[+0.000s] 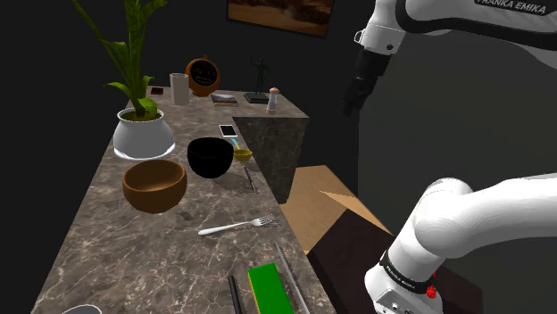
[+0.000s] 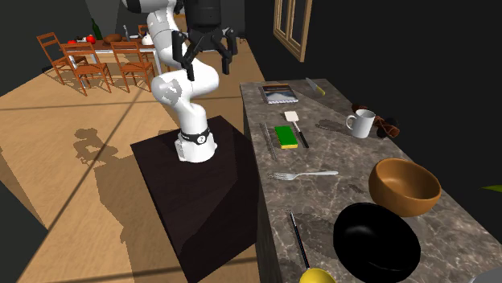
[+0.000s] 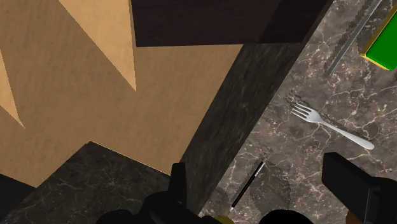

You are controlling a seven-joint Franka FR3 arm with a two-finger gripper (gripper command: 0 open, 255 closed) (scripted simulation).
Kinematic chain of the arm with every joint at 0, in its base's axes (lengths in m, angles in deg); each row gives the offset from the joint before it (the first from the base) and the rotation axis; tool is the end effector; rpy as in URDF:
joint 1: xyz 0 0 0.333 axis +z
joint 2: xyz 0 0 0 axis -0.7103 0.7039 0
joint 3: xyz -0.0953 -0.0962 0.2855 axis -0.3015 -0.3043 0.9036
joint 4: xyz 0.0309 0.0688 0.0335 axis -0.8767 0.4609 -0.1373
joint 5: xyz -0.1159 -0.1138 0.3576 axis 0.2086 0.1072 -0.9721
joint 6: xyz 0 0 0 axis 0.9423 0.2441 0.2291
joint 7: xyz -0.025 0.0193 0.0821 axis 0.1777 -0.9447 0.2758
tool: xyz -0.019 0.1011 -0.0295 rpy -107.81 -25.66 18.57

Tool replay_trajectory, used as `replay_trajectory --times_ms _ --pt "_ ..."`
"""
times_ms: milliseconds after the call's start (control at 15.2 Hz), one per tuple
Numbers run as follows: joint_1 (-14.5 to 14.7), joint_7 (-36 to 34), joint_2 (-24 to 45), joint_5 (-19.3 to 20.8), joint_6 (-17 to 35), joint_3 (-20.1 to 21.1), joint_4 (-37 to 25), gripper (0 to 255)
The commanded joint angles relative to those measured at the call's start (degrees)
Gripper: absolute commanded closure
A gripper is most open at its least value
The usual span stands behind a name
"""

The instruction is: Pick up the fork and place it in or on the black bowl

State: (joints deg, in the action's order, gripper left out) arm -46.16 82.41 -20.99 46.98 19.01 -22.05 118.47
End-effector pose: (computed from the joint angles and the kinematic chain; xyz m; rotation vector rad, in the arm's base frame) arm 0.2985 -0.0387 0.6244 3.0863 0.0502 0.1105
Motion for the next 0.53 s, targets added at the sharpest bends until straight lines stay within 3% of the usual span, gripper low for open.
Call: replay_trajectory --times_ms 0,462 --pt "0.00 0.00 0.00 0.00 0.00 0.00 0.00 0" --pt "4.39 3.81 6.10 -1.19 11.33 1.42 6.57 0"
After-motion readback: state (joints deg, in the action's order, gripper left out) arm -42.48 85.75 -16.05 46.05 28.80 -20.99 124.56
